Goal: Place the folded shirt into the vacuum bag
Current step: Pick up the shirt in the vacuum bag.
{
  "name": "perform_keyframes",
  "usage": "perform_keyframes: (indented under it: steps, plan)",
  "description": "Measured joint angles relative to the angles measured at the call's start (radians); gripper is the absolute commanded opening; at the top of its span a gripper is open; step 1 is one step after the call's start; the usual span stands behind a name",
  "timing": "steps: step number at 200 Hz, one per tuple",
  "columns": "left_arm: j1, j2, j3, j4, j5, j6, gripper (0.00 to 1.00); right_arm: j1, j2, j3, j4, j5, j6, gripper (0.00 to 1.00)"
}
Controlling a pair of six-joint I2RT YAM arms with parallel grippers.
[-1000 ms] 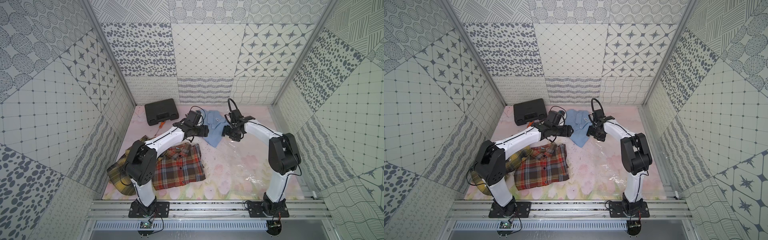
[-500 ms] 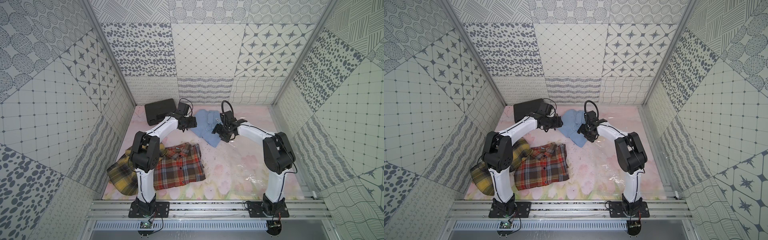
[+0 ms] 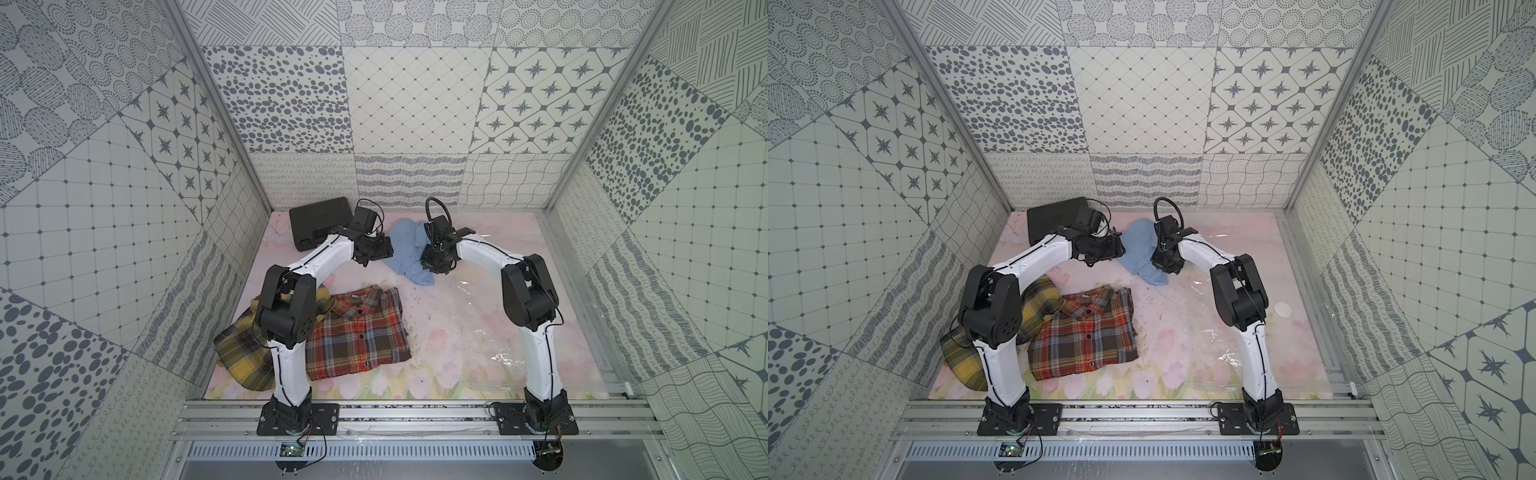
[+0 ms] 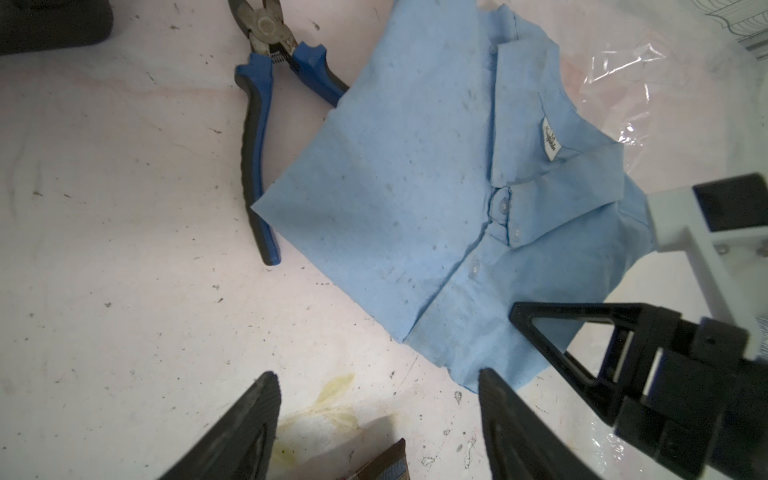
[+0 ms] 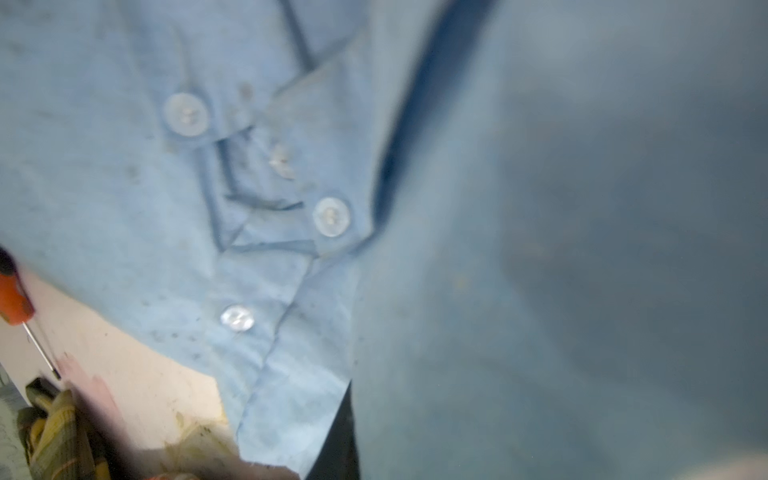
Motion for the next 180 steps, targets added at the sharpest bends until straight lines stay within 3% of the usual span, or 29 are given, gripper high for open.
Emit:
perform_keyframes:
  steps: [37,78,115,131,148,180]
  plan:
    - [0.004,-0.011,-0.003,-0.005,0.005,0.0,0.76,0.003,0.01,0.233,-0.196,0.019,-0.204,0.05]
    - [0.004,-0.02,-0.011,-0.005,0.027,0.0,0.77,-0.047,-0.121,0.185,-0.341,-0.005,-0.372,0.03]
    - [0.004,-0.01,-0.021,-0.004,0.059,0.0,0.81,-0.183,-0.262,-0.03,-0.386,-0.069,-0.48,0.19]
    - [0.004,0.012,-0.011,-0.007,0.076,0.001,0.83,-0.236,-0.254,-0.095,-0.38,-0.061,-0.507,0.32]
    - [0.002,0.048,0.017,-0.019,0.091,0.005,0.83,-0.266,-0.231,-0.152,-0.363,-0.062,-0.513,0.54]
    - [-0.024,0.106,0.082,-0.044,0.107,0.014,0.85,-0.313,-0.245,-0.231,-0.298,-0.113,-0.492,0.69]
